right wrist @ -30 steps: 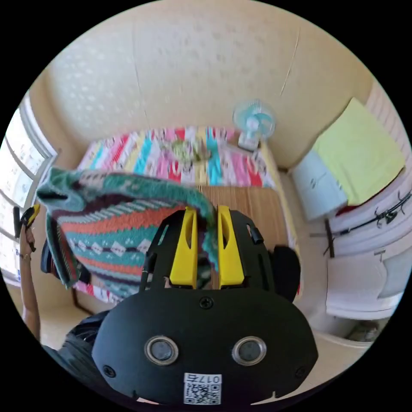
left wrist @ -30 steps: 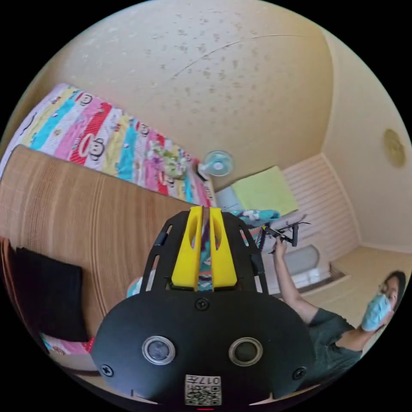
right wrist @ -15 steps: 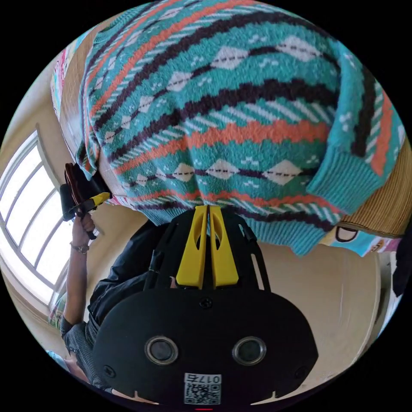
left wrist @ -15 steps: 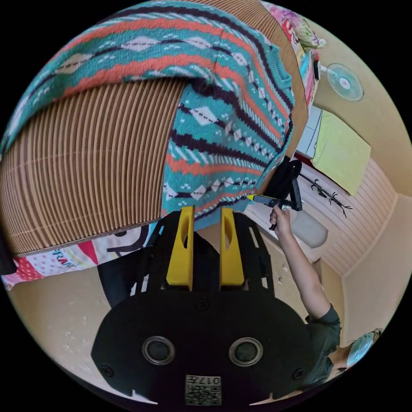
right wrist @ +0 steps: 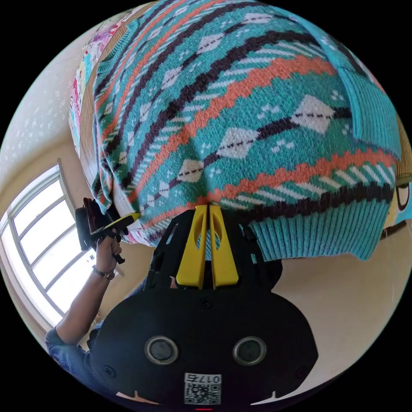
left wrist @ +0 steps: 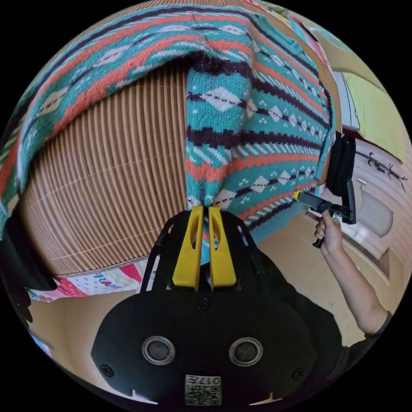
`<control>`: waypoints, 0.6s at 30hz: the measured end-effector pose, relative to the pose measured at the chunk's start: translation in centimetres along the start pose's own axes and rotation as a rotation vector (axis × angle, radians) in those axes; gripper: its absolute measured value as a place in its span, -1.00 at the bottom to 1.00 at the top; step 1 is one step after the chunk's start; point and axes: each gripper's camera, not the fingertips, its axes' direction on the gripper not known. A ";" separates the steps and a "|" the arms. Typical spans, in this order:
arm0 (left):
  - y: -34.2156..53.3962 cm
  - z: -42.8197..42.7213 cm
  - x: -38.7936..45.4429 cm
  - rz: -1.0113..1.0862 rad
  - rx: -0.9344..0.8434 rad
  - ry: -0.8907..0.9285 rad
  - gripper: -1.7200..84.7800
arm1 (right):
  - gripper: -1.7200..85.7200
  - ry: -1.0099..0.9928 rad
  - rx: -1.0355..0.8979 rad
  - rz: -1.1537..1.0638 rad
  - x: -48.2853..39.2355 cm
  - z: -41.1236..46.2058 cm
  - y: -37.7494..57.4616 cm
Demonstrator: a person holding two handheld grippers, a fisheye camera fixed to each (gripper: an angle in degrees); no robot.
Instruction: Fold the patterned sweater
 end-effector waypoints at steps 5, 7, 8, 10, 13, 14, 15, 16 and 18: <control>10.6 -3.6 -12.1 -0.222 0.053 0.093 -0.93 | -0.95 -0.076 -0.203 -0.077 -3.2 3.9 2.2; 14.7 -4.5 -17.0 -0.295 0.086 0.222 -0.88 | -0.95 -0.100 -0.271 -0.089 -3.8 4.7 3.0; 17.3 -5.4 -19.8 -0.325 0.141 0.301 -0.83 | -0.95 -0.136 -0.292 -0.084 -3.8 4.7 3.4; 21.3 -7.3 -23.9 -0.404 0.243 0.355 -0.75 | -0.95 -0.210 -0.298 -0.051 -3.2 3.8 3.9; 26.5 -9.3 -30.6 -0.542 0.428 0.526 -0.65 | -0.95 -0.361 -0.265 0.007 -1.2 0.7 5.0; 27.9 -9.2 -33.1 -0.597 0.486 0.624 -0.64 | -0.95 -0.385 -0.232 0.038 -0.2 -0.9 5.8; 29.0 -8.7 -35.1 -0.652 0.544 0.715 -0.63 | -0.95 -0.395 -0.193 0.065 0.8 -2.8 6.7; 29.4 -8.4 -36.0 -0.680 0.569 0.757 -0.63 | -0.95 -0.396 -0.173 0.078 1.3 -3.7 7.2; 30.3 -6.1 -38.6 -0.782 0.642 0.920 -0.62 | -0.95 -0.397 -0.105 0.135 3.2 -7.2 9.7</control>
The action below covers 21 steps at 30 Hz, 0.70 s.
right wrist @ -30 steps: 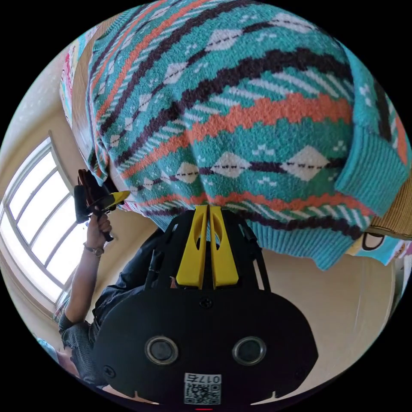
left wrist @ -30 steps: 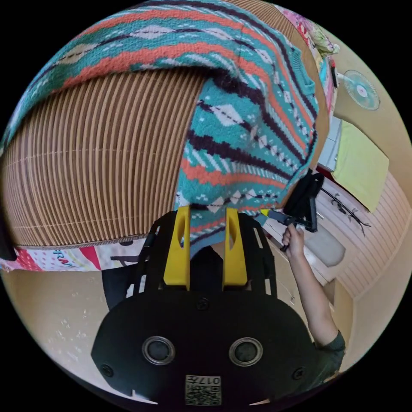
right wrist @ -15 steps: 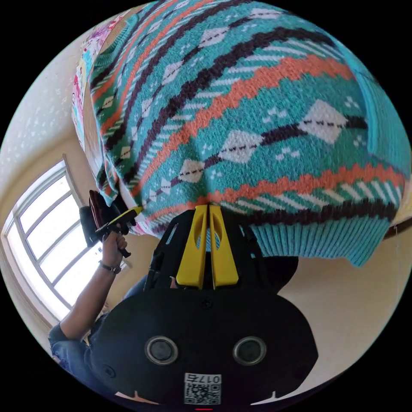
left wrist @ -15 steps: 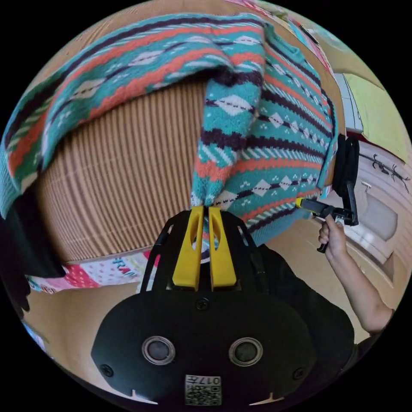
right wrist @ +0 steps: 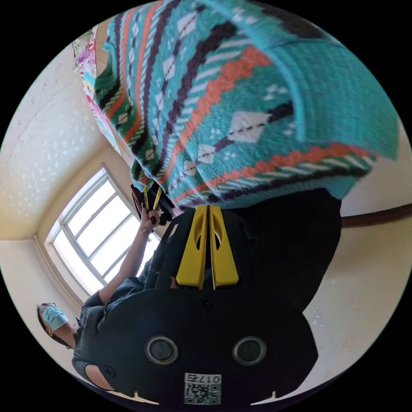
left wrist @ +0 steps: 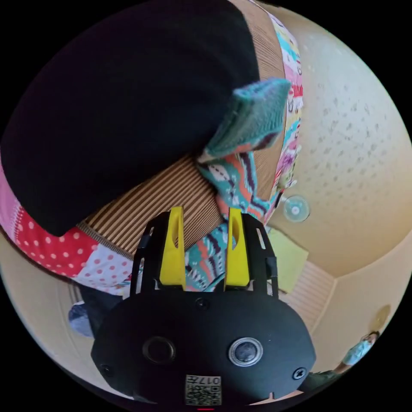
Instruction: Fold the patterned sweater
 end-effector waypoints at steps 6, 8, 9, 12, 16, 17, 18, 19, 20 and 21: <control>1.8 0.7 -7.5 -0.334 0.213 0.459 -0.78 | -0.95 -0.034 0.173 0.109 2.5 -6.6 8.6; 3.2 0.4 -7.5 -0.403 0.274 0.523 -0.86 | -0.95 -0.051 0.203 0.132 3.3 -7.6 11.1; 3.9 -0.1 -6.5 -0.409 0.311 0.576 -0.86 | -0.95 -0.054 0.213 0.146 3.8 -7.9 12.6; 3.9 -2.0 -0.7 -0.245 0.274 0.704 -0.87 | -0.95 -0.051 0.218 0.185 5.0 -8.2 15.9; 5.6 -6.1 12.5 0.223 0.224 0.678 -0.87 | -0.95 -0.089 0.218 0.255 6.8 -8.1 18.7; 7.6 -6.3 18.0 0.385 0.159 0.552 -0.87 | -0.95 -0.117 0.230 0.281 7.4 -8.2 19.3; 10.7 -5.5 23.6 0.576 0.101 0.401 -0.87 | -0.95 -0.158 0.253 0.299 7.8 -8.4 19.6; 12.6 -4.7 26.2 0.674 0.073 0.326 -0.87 | -0.95 -0.184 0.270 0.304 7.9 -8.5 19.7; 17.1 -2.0 30.9 0.852 0.014 0.179 -0.87 | -0.95 -0.243 0.312 0.303 8.0 -8.9 19.8; 21.9 1.7 34.3 1.000 -0.052 0.048 -0.86 | -0.95 -0.308 0.358 0.295 7.9 -9.4 19.6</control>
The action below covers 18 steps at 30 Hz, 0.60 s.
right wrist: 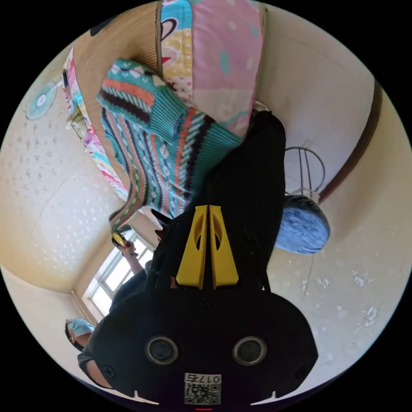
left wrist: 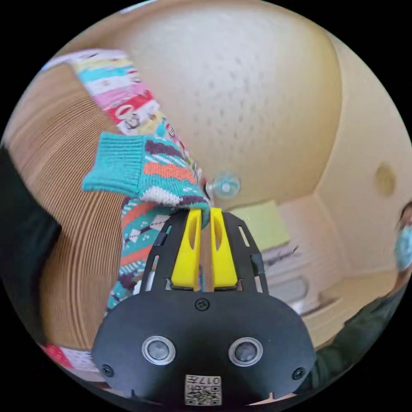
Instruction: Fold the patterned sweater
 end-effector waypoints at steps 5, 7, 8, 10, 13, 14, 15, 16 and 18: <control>7.2 22.3 10.7 0.246 -0.530 -0.097 -0.70 | -0.95 -0.257 0.093 -0.031 -2.5 -1.1 -2.8; 12.0 29.6 10.5 0.231 -0.718 -0.109 -0.69 | -0.95 -0.316 0.105 -0.058 -4.0 -1.4 -4.1; 15.2 33.0 9.8 0.185 -0.812 -0.092 -0.70 | -0.94 -0.330 0.103 -0.072 -5.0 -1.5 -5.0; 19.6 35.8 8.7 0.084 -0.904 -0.067 -0.70 | -0.93 -0.312 0.082 -0.099 -6.7 -1.5 -6.4; 25.9 36.6 7.9 -0.049 -0.982 -0.113 -0.71 | -0.88 -0.139 0.013 -0.161 -10.0 -1.2 -8.9; 27.8 36.5 8.0 -0.075 -1.006 -0.117 -0.71 | -0.84 -0.033 -0.026 -0.193 -11.5 -0.8 -9.9; 29.2 36.8 8.1 -0.079 -1.064 -0.123 -0.71 | -0.78 0.089 -0.063 -0.222 -12.9 -0.2 -10.8; 29.7 37.2 8.0 -0.076 -1.103 -0.134 -0.71 | -0.75 0.153 -0.080 -0.237 -13.6 0.1 -11.2; 30.5 37.4 8.4 -0.034 -1.172 -0.224 -0.71 | -0.65 0.367 -0.157 -0.332 -16.4 2.1 -12.7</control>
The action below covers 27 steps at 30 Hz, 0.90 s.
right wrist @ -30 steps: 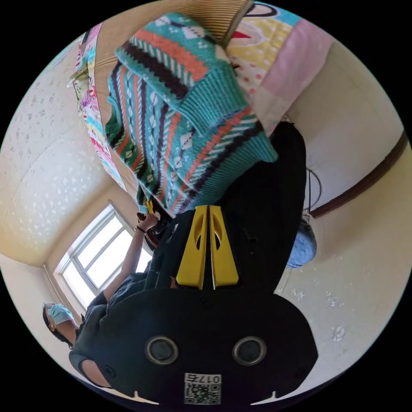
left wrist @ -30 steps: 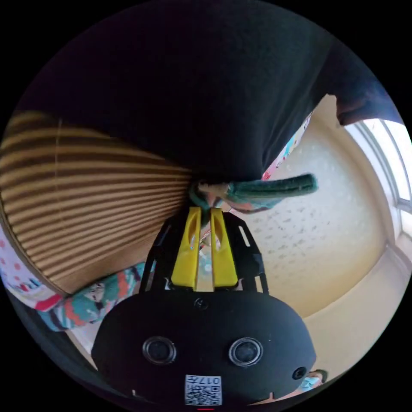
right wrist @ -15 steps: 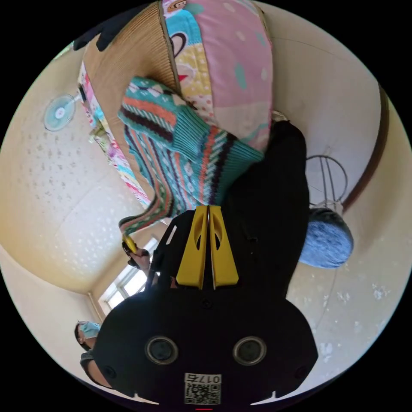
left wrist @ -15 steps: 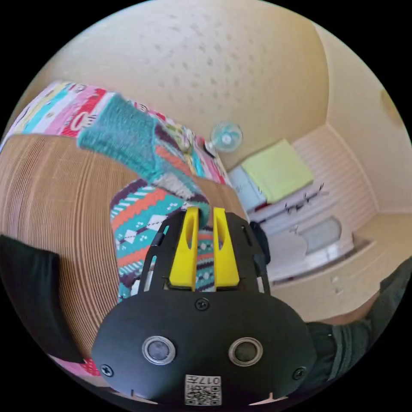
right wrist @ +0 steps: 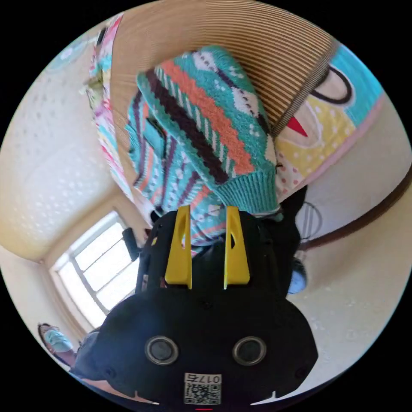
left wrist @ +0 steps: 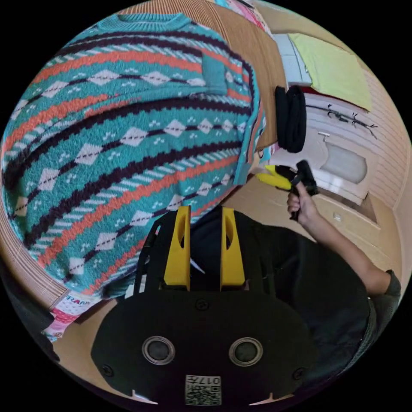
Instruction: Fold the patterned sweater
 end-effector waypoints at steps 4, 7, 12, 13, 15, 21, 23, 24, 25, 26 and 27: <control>1.2 -0.5 -0.2 -0.082 0.033 0.018 -0.71 | -0.58 0.249 -0.139 -0.103 -3.9 2.4 -3.7; 2.4 -0.4 -0.2 -0.163 0.070 0.067 -0.71 | -0.58 0.435 -0.309 -0.111 -5.2 5.4 -6.6; 4.2 -0.7 0.5 -0.261 0.101 0.121 -0.71 | -0.81 0.766 -0.568 -0.168 -5.4 7.4 -10.3; 4.4 -0.9 0.5 -0.269 0.105 0.126 -0.71 | -0.83 0.753 -0.611 -0.188 -5.4 7.4 -10.5; 5.8 -1.9 0.4 -0.304 0.153 0.178 -0.72 | -0.86 0.627 -0.732 -0.368 -6.9 6.2 -10.3; 12.1 -4.5 -1.7 -0.469 0.332 0.259 -0.73 | -0.89 0.014 -0.917 -0.705 -16.5 1.9 -9.8; 13.9 -4.5 -2.3 -0.528 0.380 0.304 -0.73 | -0.88 -0.079 -0.928 -0.807 -21.3 1.7 -10.3; 14.9 -4.4 -2.3 -0.553 0.406 0.332 -0.73 | -0.88 -0.114 -0.929 -0.873 -24.9 2.1 -10.5; 15.2 -4.3 -2.3 -0.561 0.413 0.340 -0.73 | -0.88 -0.127 -0.930 -0.903 -26.8 2.3 -10.6; 15.7 -4.3 -2.1 -0.573 0.415 0.347 -0.73 | -0.87 -0.127 -0.913 -0.940 -30.4 3.0 -10.8; 15.9 -4.3 -1.7 -0.574 0.405 0.344 -0.73 | -0.86 -0.090 -0.869 -0.957 -33.7 3.8 -11.1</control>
